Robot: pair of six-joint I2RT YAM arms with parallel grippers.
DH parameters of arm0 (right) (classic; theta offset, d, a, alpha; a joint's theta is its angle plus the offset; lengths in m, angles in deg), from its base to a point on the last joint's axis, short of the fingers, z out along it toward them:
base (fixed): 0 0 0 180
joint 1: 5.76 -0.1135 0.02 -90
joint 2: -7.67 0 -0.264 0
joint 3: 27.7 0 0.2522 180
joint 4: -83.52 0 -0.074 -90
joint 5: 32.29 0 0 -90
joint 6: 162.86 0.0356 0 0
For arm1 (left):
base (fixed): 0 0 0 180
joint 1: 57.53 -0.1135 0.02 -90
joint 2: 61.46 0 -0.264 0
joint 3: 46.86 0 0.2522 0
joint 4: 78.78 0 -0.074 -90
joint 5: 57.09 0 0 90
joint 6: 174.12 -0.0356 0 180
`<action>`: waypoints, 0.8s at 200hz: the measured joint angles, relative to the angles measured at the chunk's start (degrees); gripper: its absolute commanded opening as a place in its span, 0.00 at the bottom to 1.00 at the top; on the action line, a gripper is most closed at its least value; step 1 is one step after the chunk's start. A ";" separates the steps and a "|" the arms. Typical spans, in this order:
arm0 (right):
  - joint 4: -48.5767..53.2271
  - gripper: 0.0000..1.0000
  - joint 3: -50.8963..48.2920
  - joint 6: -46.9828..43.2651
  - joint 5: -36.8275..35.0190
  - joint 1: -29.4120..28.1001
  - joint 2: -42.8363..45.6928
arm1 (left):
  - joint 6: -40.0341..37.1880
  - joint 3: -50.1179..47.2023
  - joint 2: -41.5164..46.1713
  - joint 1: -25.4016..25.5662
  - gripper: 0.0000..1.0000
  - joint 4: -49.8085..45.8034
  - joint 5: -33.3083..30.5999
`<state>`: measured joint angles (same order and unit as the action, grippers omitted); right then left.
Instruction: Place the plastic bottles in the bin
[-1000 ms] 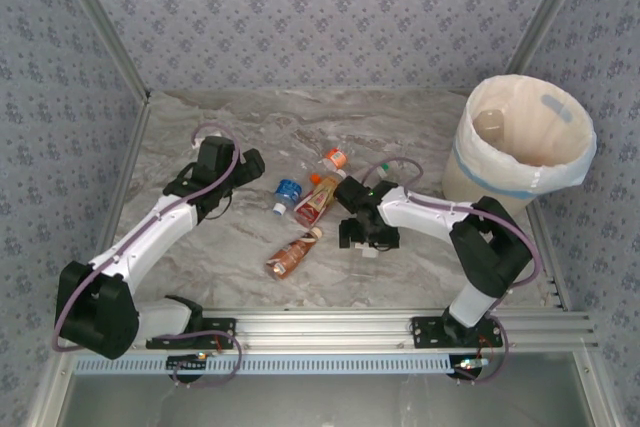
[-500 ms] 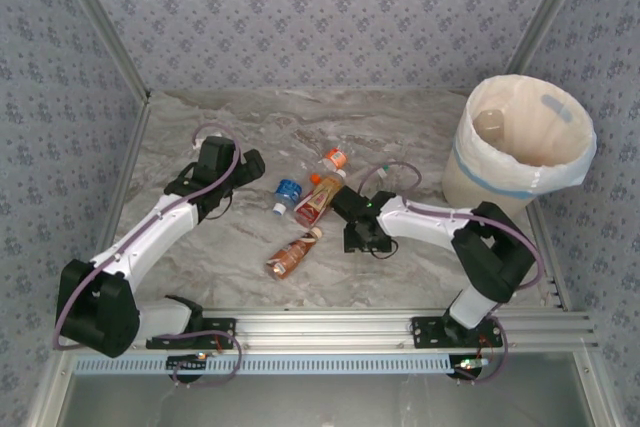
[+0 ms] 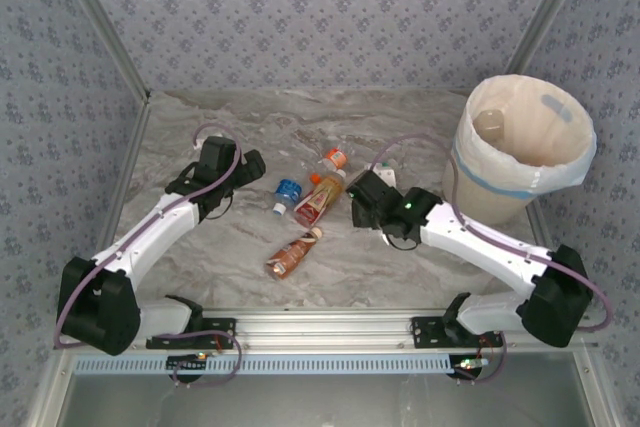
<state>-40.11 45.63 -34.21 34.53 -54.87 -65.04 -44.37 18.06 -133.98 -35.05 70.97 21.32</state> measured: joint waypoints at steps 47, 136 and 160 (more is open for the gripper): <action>-3.32 0.58 3.08 -4.92 -4.52 1.44 4.20 | 0.42 0.00 0.00 0.00 1.00 0.00 0.00; -18.36 0.58 14.29 -21.99 -5.97 12.66 5.55 | 0.42 0.00 0.00 -0.37 1.00 0.00 0.00; -19.45 0.58 17.94 -25.11 -4.44 18.08 5.73 | 0.42 0.00 0.04 -0.37 1.00 0.00 0.04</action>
<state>-59.56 63.57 -59.32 30.09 -36.79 -59.31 -43.95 18.06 -133.93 -35.42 70.97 21.36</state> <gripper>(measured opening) 0.654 0.994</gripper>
